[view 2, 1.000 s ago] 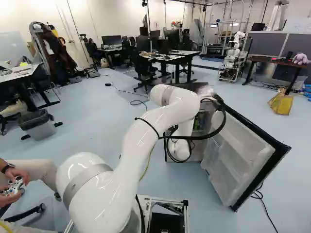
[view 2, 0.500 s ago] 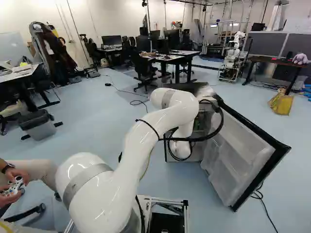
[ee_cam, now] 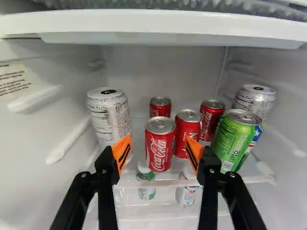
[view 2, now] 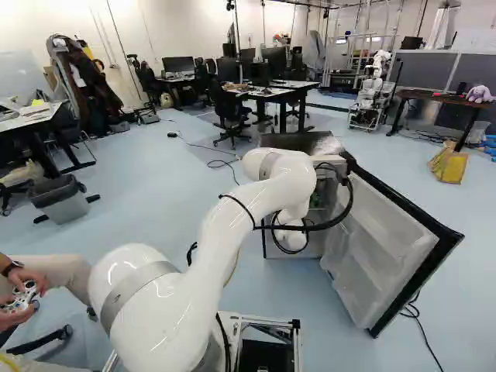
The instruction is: Grab a drink from the fridge
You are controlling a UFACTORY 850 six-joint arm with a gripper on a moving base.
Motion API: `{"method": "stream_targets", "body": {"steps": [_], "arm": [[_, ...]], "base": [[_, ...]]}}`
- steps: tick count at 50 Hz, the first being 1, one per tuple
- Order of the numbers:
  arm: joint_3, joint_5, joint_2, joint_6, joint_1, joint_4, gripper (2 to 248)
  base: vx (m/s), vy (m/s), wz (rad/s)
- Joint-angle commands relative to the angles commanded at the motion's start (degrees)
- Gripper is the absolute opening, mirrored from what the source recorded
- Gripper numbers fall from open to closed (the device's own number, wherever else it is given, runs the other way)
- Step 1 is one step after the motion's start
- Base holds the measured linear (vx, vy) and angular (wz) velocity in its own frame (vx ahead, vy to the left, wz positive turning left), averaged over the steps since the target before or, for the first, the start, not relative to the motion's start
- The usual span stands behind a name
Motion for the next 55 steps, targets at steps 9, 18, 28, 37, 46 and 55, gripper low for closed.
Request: {"method": "stream_targets", "body": {"steps": [9,18,28,37,46,55], "arm": [[-2.29,0.0,-1.2,0.0,0.17,0.0,167],[-3.51,0.0,-1.85,0.0,0.33,0.0,167],[-4.41,0.0,-2.32,0.0,0.52,0.0,167],[-4.93,0.0,-2.6,0.0,0.91,0.0,167],[-5.17,0.0,-2.72,0.0,1.1,0.0,167],[-5.18,0.0,-2.73,0.0,1.11,0.0,157]], "base": [[0.0,0.0,0.0],[0.0,0.0,0.0],[0.0,0.0,0.0],[0.0,0.0,0.0],[0.0,0.0,0.0],[0.0,0.0,0.0]]}}
